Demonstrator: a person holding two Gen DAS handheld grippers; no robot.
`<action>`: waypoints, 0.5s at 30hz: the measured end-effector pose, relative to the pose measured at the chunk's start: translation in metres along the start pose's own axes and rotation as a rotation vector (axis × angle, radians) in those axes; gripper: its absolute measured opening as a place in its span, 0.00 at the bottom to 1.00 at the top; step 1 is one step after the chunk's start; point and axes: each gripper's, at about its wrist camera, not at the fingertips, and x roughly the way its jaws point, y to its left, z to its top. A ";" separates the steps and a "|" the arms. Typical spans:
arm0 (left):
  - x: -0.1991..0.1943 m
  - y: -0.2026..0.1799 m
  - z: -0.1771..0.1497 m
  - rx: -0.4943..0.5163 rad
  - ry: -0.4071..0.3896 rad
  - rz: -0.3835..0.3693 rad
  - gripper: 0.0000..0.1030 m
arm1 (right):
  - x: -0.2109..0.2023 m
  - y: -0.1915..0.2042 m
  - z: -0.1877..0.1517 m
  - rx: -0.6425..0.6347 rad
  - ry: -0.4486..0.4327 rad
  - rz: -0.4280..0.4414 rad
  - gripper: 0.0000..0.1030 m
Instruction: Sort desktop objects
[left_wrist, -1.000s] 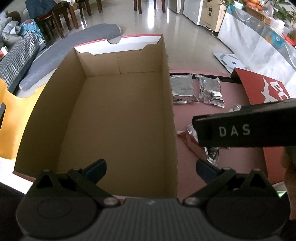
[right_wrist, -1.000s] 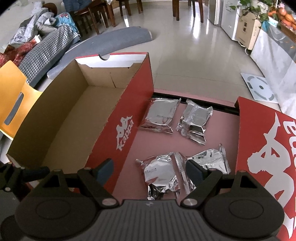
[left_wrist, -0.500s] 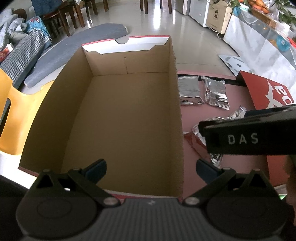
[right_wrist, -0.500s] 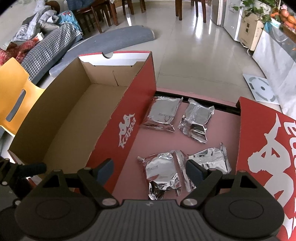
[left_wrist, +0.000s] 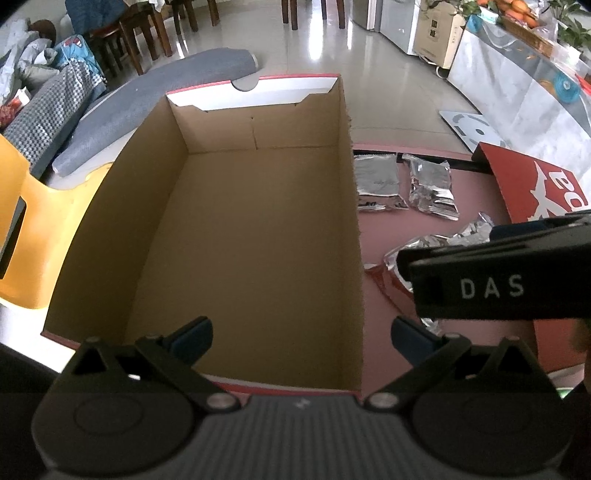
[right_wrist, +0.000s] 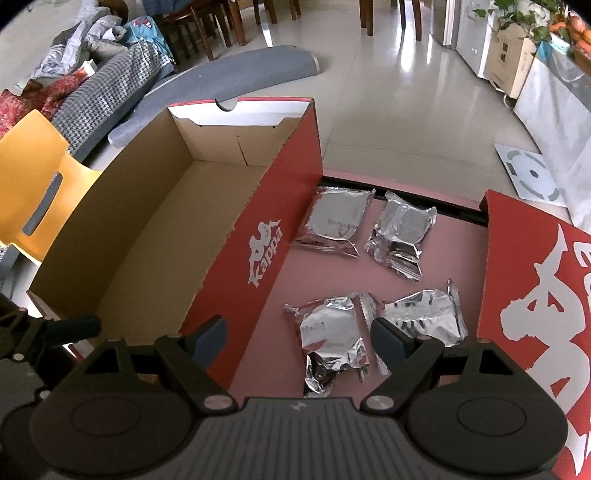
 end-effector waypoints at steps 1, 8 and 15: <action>0.000 -0.001 0.001 0.002 0.001 0.001 1.00 | -0.001 -0.001 0.000 -0.001 -0.001 -0.002 0.82; -0.006 -0.010 0.005 0.019 -0.004 -0.004 1.00 | -0.007 -0.004 0.001 -0.028 0.014 0.016 0.82; -0.011 -0.019 0.012 -0.002 -0.011 -0.021 1.00 | -0.011 -0.013 0.005 -0.089 0.019 -0.028 0.82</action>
